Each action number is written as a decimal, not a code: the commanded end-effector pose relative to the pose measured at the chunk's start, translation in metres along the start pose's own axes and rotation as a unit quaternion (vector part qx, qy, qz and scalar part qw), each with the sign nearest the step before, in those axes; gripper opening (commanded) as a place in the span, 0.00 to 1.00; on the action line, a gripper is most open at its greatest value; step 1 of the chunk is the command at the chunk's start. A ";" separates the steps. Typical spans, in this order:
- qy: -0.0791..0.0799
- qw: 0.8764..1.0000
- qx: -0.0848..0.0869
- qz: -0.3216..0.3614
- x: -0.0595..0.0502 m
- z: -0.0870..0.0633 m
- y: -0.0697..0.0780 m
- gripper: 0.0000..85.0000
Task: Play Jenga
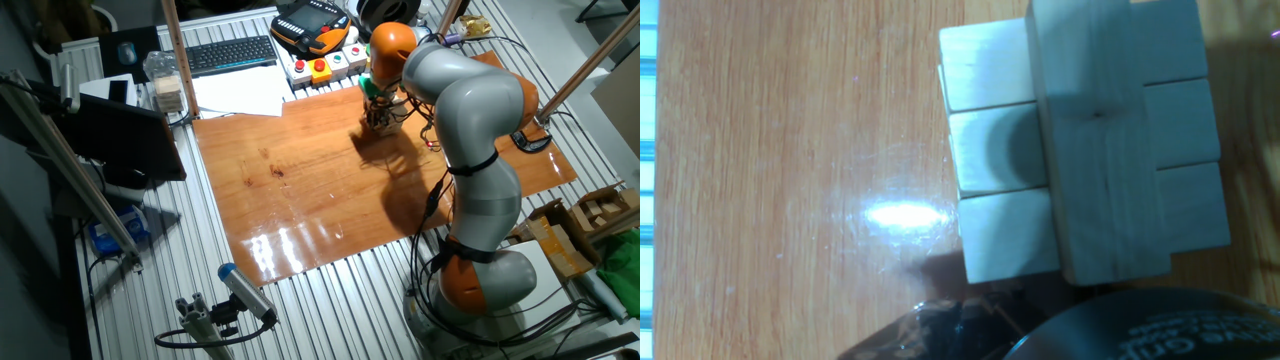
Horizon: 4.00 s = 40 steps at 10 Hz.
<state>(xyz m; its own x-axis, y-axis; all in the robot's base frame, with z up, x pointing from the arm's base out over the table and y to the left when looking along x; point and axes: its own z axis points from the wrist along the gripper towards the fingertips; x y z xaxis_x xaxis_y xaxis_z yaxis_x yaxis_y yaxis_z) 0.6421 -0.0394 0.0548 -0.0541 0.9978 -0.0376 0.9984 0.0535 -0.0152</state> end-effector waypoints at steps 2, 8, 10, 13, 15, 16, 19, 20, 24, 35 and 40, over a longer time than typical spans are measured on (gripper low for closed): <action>0.000 1.000 0.000 0.000 0.001 0.000 0.000 0.01; 0.000 1.000 0.000 0.000 0.003 0.000 0.000 0.01; 0.000 1.000 0.000 0.000 0.004 0.000 0.000 0.01; -0.001 1.000 0.000 0.000 0.006 0.000 0.000 0.01; -0.002 1.000 -0.001 0.000 0.007 0.000 0.000 0.01; -0.002 1.000 -0.001 0.000 0.008 0.000 0.000 0.01; -0.005 1.000 -0.001 0.000 0.010 -0.001 0.000 0.01; -0.005 1.000 -0.001 0.000 0.011 -0.002 0.000 0.01; -0.005 1.000 -0.002 0.000 0.012 -0.001 -0.001 0.01; -0.008 1.000 -0.006 0.000 0.018 0.000 -0.002 0.01; -0.008 1.000 -0.007 0.000 0.020 0.001 -0.002 0.01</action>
<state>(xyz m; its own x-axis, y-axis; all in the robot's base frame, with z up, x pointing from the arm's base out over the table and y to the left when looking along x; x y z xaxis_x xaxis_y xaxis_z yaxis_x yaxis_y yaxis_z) 0.6385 -0.0193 0.0531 -0.0541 0.9971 -0.0538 0.9985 0.0541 -0.0011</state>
